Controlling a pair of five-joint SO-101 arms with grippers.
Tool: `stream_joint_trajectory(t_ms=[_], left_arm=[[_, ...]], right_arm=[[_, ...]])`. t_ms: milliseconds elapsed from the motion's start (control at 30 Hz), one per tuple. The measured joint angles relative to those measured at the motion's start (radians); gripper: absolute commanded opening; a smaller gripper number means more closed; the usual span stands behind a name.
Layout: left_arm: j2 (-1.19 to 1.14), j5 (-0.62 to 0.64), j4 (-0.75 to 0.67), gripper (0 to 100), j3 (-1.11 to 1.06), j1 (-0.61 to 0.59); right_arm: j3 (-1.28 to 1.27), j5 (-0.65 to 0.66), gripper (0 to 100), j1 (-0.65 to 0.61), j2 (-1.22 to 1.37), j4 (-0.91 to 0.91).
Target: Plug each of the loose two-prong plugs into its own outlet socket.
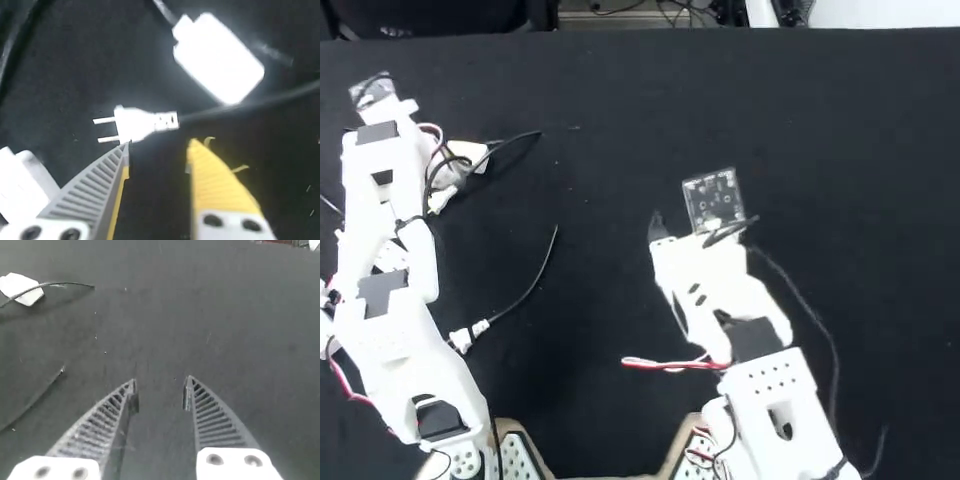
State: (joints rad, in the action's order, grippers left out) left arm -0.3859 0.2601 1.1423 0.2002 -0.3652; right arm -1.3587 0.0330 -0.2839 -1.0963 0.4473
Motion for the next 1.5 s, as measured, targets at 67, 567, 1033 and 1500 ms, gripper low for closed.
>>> stream_joint_trajectory(t_ms=[67, 567, 1033, 1500], left_arm=[[0.0, 0.048, -0.021, 31, 0.0, 0.002], [-0.233, -0.048, -0.048, 29, 0.153, -0.005], [-0.368, -0.671, 0.301, 29, 0.448, -0.005], [-0.428, -0.891, 0.255, 29, 0.612, -0.014]], right_arm=[[-0.052, 0.0, 14.2, 0.0, 0.002, -0.06], [-0.094, 0.0, 14.2, 0.0, 0.002, -0.127], [-0.094, 0.0, 14.2, 0.0, 0.002, -0.127], [-0.094, 0.0, 14.2, 0.0, 0.002, -0.127]])
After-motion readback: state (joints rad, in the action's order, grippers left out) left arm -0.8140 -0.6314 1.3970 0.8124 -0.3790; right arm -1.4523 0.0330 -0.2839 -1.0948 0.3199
